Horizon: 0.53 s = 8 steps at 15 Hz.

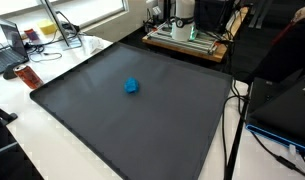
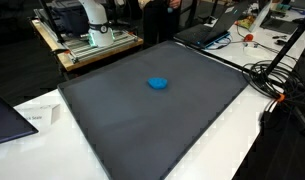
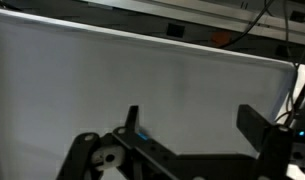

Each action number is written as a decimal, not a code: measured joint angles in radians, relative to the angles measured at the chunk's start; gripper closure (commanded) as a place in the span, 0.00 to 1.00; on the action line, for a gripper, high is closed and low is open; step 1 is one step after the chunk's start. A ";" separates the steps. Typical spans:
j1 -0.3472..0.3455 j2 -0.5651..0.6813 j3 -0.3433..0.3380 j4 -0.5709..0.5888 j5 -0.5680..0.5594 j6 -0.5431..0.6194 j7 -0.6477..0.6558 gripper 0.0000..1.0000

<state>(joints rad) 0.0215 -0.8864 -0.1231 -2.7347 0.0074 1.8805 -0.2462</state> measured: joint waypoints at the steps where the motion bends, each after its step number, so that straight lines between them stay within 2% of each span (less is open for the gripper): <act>1: 0.018 -0.029 0.004 -0.001 0.005 -0.016 0.000 0.00; 8: 0.024 -0.051 0.004 -0.007 0.006 -0.023 -0.006 0.00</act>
<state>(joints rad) 0.0452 -0.9379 -0.1194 -2.7421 0.0134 1.8571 -0.2519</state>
